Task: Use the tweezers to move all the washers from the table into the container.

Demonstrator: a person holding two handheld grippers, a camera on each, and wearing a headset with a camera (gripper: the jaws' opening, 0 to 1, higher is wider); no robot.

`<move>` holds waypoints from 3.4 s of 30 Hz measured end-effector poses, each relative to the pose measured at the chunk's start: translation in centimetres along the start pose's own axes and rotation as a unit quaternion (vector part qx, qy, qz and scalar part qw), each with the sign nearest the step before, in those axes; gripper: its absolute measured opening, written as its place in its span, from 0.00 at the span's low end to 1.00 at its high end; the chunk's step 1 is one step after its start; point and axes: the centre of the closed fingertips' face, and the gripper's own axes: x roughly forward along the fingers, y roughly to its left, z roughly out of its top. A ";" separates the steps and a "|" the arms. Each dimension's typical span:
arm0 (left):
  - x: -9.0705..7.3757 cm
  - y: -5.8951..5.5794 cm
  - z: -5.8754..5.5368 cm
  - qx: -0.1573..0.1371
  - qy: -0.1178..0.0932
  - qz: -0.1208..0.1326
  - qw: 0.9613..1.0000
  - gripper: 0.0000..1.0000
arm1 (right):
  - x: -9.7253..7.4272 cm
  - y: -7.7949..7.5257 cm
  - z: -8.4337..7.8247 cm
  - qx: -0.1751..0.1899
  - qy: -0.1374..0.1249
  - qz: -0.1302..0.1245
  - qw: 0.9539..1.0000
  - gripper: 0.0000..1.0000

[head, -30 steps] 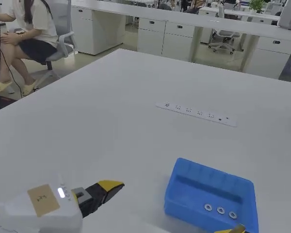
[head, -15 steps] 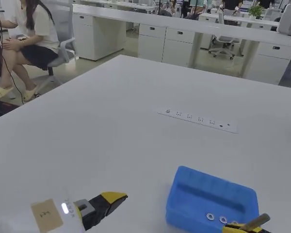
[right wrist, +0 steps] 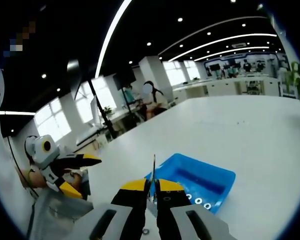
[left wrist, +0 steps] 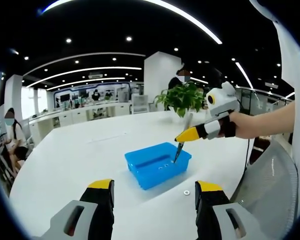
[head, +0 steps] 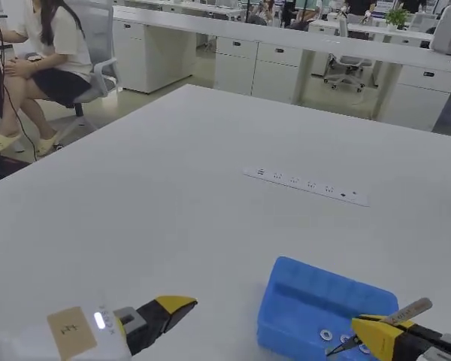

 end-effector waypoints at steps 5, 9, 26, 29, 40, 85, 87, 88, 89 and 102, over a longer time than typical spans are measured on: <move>0.0 0.0 0.0 -0.001 0.000 0.002 1.000 0.65 | 0.3 -0.5 1.2 -0.004 -0.010 -0.002 1.000 0.03; 0.0 0.1 0.0 -0.001 -0.001 0.003 1.000 0.65 | 0.8 -1.0 1.5 -0.005 -0.009 -0.005 1.000 0.03; -0.1 0.5 -0.1 -0.009 -0.001 0.011 1.000 0.65 | 3.3 -3.5 0.9 0.022 0.020 -0.021 0.999 0.03; -0.2 0.8 0.1 -0.016 -0.006 0.016 1.000 0.65 | 3.7 -3.7 0.9 0.031 0.020 -0.021 0.999 0.03; -0.3 0.8 0.1 -0.015 -0.008 0.016 1.000 0.65 | 5.3 -4.4 -0.1 0.027 0.048 -0.022 0.998 0.03; -0.3 0.8 0.2 -0.012 -0.009 0.017 1.000 0.64 | 5.0 -4.2 -0.6 -0.044 0.065 -0.013 0.997 0.04; -0.3 0.7 0.2 -0.012 -0.009 0.015 1.000 0.64 | 4.6 -3.9 -0.4 -0.042 0.060 -0.012 0.997 0.04; -0.3 0.7 0.2 -0.012 -0.009 0.015 1.000 0.64 | 4.3 -3.6 -0.2 -0.041 0.055 -0.009 0.998 0.04; -0.3 0.7 0.2 -0.012 -0.008 0.015 1.000 0.64 | 4.0 -3.3 -0.1 -0.041 0.053 -0.005 0.998 0.04; -0.1 0.3 0.1 -0.010 -0.004 0.006 1.000 0.63 | 1.6 -1.1 0.6 -0.049 0.036 0.005 0.998 0.04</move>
